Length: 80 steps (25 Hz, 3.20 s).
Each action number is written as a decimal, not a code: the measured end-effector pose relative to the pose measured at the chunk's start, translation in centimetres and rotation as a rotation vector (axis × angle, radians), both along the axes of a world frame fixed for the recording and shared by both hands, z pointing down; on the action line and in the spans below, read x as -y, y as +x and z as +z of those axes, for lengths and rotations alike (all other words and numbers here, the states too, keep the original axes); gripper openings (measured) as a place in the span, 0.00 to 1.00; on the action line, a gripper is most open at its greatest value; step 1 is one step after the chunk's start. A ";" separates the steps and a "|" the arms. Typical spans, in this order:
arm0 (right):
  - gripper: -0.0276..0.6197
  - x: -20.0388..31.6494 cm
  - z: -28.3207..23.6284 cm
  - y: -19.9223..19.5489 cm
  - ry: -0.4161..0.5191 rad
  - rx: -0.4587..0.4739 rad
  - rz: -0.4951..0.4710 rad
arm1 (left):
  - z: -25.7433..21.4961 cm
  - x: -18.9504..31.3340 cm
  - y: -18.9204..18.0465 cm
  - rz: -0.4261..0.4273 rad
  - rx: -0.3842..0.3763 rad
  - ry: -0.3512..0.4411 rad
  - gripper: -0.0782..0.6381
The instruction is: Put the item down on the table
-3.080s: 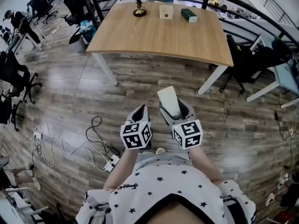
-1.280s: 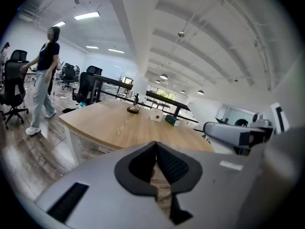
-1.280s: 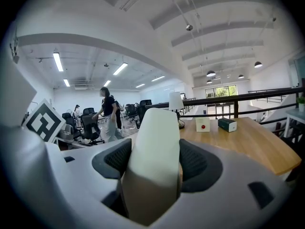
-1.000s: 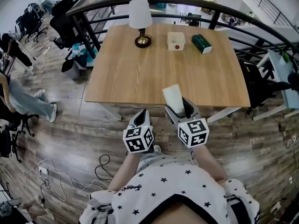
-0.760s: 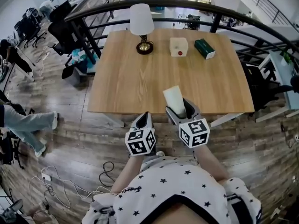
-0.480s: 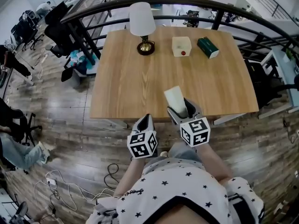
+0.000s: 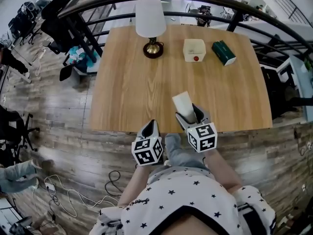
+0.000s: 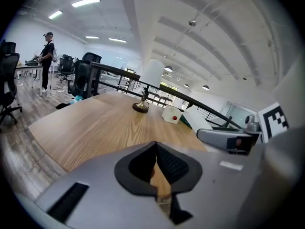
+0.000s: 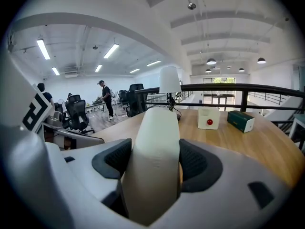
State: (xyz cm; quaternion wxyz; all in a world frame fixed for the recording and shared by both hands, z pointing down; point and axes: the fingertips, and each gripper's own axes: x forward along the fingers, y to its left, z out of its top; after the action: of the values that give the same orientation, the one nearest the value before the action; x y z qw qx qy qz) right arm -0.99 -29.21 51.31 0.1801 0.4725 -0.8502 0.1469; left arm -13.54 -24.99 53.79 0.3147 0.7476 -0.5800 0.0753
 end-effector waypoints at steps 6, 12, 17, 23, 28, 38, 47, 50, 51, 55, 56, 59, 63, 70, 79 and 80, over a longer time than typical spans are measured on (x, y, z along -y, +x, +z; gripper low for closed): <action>0.51 5.0 1.4 -0.1 -0.021 -0.028 -0.020 | 0.0 4.6 0.6 0.015 0.021 -0.022 0.13; 0.51 8.8 4.0 -0.4 -0.057 -0.067 -0.058 | 0.7 8.3 1.2 0.010 0.021 -0.055 0.13; 0.51 11.5 7.1 -0.7 -0.104 -0.112 -0.084 | 1.4 10.9 1.5 0.016 0.032 -0.081 0.13; 0.51 13.8 10.5 -0.6 -0.167 -0.158 -0.105 | 1.6 13.3 2.3 0.033 0.045 -0.095 0.13; 0.51 15.3 12.8 -0.2 -0.229 -0.188 -0.110 | 2.4 14.8 3.0 0.043 0.053 -0.120 0.13; 0.51 15.8 15.1 0.7 -0.271 -0.259 -0.113 | 2.3 16.0 3.6 0.062 0.056 -0.131 0.13; 0.52 15.9 15.4 0.8 -0.271 -0.242 -0.116 | 2.1 15.7 3.0 0.043 0.051 -0.125 0.13; 0.52 15.7 15.4 0.7 -0.283 -0.234 -0.103 | 2.2 15.2 2.7 0.039 0.049 -0.125 0.13; 0.52 15.7 15.3 0.7 -0.273 -0.236 -0.101 | 2.3 14.9 2.6 0.039 0.049 -0.125 0.13; 0.56 15.3 13.7 0.3 -0.235 -0.198 -0.065 | 2.3 13.7 2.3 0.036 0.048 -0.116 0.13; 0.57 15.2 13.2 0.3 -0.220 -0.192 -0.055 | 2.3 13.3 2.2 0.034 0.047 -0.114 0.13; 0.57 14.3 11.6 0.2 -0.164 -0.183 -0.028 | 2.5 11.8 2.1 0.034 0.043 -0.112 0.13; 0.57 12.3 9.7 -0.1 -0.113 -0.137 -0.009 | 2.5 9.6 1.9 0.040 0.040 -0.097 0.13; 0.51 6.6 6.6 -0.5 -0.068 -0.058 -0.015 | 2.1 4.8 2.2 0.038 0.033 -0.068 0.13; 0.26 -0.4 3.2 -0.1 0.006 -0.051 -0.016 | 0.5 -1.6 2.4 0.012 0.031 -0.020 0.13; 0.24 -1.3 2.8 0.0 0.014 -0.049 -0.015 | 0.3 -2.4 2.5 0.012 0.030 -0.014 0.13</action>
State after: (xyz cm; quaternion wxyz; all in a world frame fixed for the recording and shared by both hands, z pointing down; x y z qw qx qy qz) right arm -1.03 -27.96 54.07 0.1986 0.4709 -0.8500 0.1281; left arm -11.05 -22.57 54.08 0.3105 0.7476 -0.5798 0.0924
